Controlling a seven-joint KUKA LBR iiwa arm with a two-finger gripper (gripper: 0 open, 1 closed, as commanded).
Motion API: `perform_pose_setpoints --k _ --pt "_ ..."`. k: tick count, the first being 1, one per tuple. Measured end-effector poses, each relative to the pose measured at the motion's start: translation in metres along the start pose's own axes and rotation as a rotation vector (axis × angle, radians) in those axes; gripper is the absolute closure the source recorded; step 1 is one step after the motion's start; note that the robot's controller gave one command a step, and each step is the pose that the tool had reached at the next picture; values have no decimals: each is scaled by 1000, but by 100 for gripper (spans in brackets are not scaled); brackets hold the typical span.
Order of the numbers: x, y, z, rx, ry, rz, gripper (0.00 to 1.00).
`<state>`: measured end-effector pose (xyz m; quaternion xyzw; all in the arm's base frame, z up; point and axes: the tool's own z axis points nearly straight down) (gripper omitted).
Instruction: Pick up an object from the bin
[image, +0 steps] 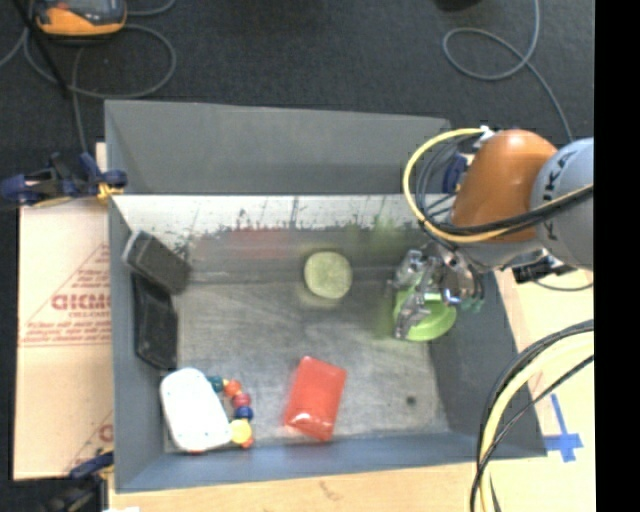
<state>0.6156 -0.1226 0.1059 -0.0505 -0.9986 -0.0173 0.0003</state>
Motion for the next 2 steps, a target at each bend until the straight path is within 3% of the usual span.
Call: perform_pose_setpoints --k 2 --pt "0 0 0 0 0 -1 100"
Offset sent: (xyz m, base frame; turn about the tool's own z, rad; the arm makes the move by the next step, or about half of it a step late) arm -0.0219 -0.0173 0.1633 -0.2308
